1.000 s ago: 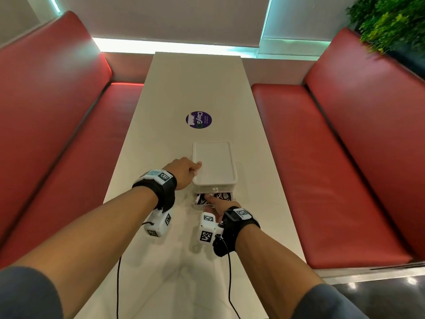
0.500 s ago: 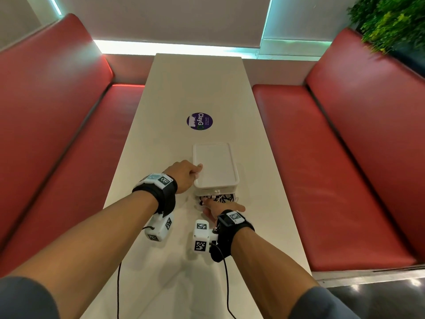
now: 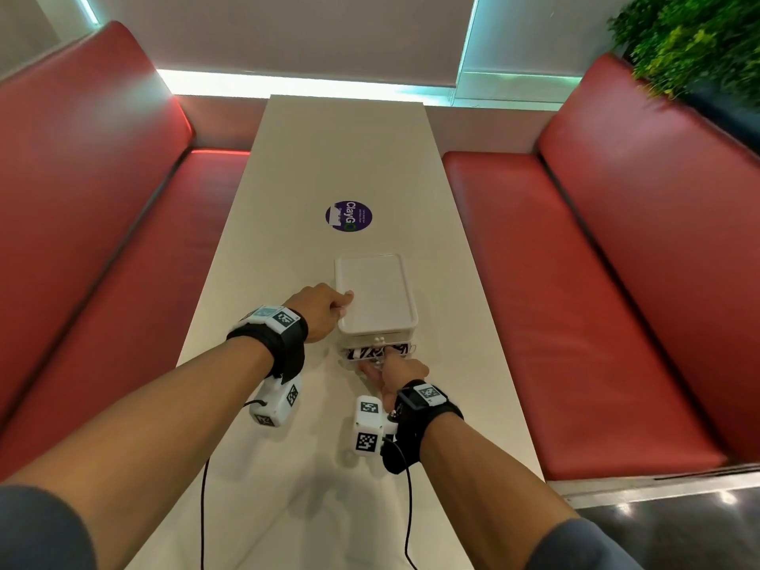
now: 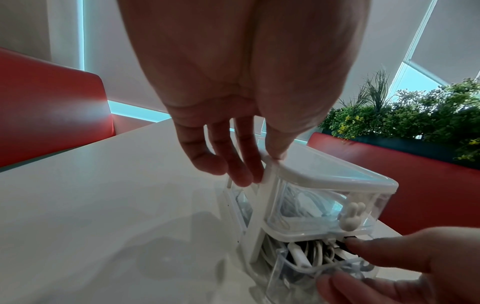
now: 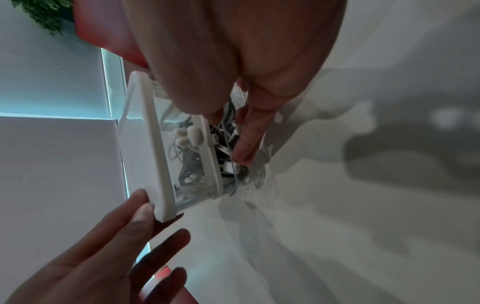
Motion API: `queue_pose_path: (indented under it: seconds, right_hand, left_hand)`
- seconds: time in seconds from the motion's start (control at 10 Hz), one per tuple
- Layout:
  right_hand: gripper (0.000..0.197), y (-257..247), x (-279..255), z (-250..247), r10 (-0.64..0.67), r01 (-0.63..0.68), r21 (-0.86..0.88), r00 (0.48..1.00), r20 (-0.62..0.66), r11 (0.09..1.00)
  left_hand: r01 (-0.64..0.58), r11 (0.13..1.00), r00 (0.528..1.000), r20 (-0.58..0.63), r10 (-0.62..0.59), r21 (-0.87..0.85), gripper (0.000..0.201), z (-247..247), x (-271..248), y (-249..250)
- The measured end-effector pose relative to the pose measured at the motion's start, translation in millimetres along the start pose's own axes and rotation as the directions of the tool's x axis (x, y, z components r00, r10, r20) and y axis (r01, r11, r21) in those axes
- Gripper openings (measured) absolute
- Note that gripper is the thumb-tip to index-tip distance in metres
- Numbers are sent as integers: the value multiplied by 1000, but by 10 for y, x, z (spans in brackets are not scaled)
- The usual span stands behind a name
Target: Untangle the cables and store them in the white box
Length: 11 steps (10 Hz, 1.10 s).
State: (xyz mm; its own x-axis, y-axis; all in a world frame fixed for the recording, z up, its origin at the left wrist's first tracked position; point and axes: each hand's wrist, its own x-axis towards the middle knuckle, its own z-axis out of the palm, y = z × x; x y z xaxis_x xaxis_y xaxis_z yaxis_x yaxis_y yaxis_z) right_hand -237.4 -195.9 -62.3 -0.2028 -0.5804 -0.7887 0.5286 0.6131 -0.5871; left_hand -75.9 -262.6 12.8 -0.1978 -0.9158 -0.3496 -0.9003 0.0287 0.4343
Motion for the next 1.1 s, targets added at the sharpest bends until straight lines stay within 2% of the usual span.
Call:
queue_pose_path:
  seconds: [0.1,0.2,0.3,0.4,0.5,0.6,0.7,0.8,0.9,1.0,1.1]
  right_hand:
    - [59,-21,-7,-4,7,-6,-11,1000,8,1000]
    - [73,-26,105,-17,-22,25,-145,1000,19,989]
    - [100,266,891,-61,-104,90,-247,994,-42,965]
    - [92,259,788,-24,-97,84,-161,993,-72,983]
    - [63,46,286,20,-86,84,-49,996,-28,995]
    - [76,-5,275,2,-52,52,-48,999,0,997]
    - [54,-74,140,-6,-8,8,-102,1000,3,995]
    - [24,-190,-5,-45,13,-12,-124,1000,3,992]
    - [25,-304,9,-140,12,-18,-157,999,-36,987]
    - [19,-408,18,-198,-5,-6,-114,995,-102,993]
    - [19,-503,64,-335,-59,43,-121,989,-133,992]
  left_hand:
    - [-2,1000,1000,-1,2,8,43,-3,-10,9]
    - [-11,1000,1000,2,11,12,43,0,-14,6]
    - [-13,1000,1000,3,13,8,42,-7,-14,10]
    - [-8,1000,1000,5,8,-1,42,-12,-3,12]
    - [6,1000,1000,0,-6,-12,41,-15,7,11]
    - [8,1000,1000,-2,-8,-21,41,-23,5,15]
    - [5,999,1000,3,-5,-40,41,-16,10,20]
    - [7,998,1000,7,-6,-55,42,-30,-9,37]
    - [-15,993,1000,-11,14,-120,43,-23,-80,38]
    - [-38,967,997,-68,22,-251,47,41,-216,-111]
    - [61,893,959,-221,-175,-445,48,176,-559,-549]
